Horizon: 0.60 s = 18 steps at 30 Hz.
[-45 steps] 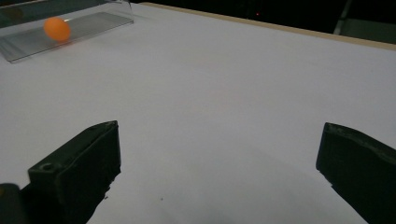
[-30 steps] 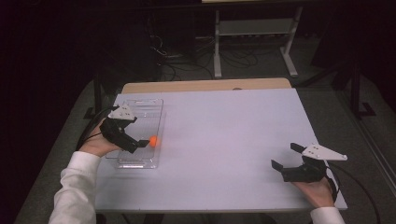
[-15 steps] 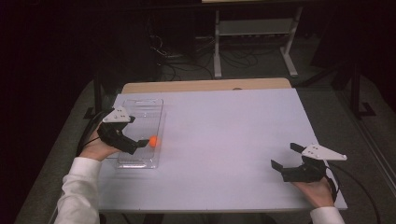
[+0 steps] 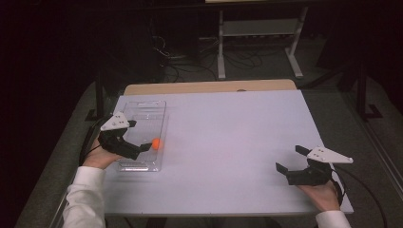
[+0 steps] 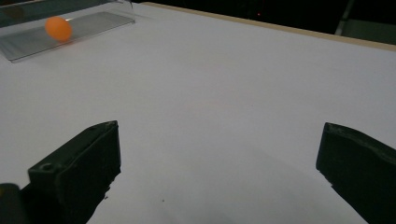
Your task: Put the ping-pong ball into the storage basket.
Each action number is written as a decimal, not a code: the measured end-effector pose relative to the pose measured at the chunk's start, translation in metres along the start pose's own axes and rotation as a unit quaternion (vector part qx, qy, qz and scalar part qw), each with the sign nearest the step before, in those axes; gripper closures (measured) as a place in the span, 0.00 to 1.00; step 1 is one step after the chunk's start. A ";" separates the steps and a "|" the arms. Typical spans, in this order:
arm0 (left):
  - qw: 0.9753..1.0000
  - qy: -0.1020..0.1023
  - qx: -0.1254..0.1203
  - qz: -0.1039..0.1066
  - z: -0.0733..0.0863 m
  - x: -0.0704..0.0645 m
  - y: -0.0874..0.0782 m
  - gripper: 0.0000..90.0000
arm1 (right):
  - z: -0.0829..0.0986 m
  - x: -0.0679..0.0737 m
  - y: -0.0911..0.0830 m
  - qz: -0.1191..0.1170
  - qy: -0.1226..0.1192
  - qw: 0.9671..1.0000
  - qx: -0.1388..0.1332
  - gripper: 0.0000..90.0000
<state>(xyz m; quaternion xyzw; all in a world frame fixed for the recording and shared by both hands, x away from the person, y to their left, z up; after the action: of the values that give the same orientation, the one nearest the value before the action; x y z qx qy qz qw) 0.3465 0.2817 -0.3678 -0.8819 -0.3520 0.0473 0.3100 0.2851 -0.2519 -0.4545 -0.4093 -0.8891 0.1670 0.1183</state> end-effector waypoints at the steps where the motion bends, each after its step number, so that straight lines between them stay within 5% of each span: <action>1: 1.000 -0.001 -0.003 -0.001 0.001 -0.001 0.000 0.00 | 0.000 0.000 0.000 0.000 0.000 1.000 0.000 0.00; 18: 0.997 -0.028 -0.073 -0.025 0.020 -0.011 -0.004 0.00 | 0.000 0.000 0.000 0.000 -0.001 1.000 0.001 0.00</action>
<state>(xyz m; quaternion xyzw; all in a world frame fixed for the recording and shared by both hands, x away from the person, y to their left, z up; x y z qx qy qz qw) 0.3298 0.2874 -0.3831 -0.8915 -0.3851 0.0377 0.2356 0.2852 -0.2515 -0.4547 -0.4087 -0.8892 0.1683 0.1184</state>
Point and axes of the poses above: each handheld gripper's, and its own axes: y roughly forward along the jaws, z roughly out of its underside, x roughly to its left, the point moved 3 cm from there along y, roughly forward along the jaws, and after that the axes turned 3 degrees about -z, right-handed, at the moved point
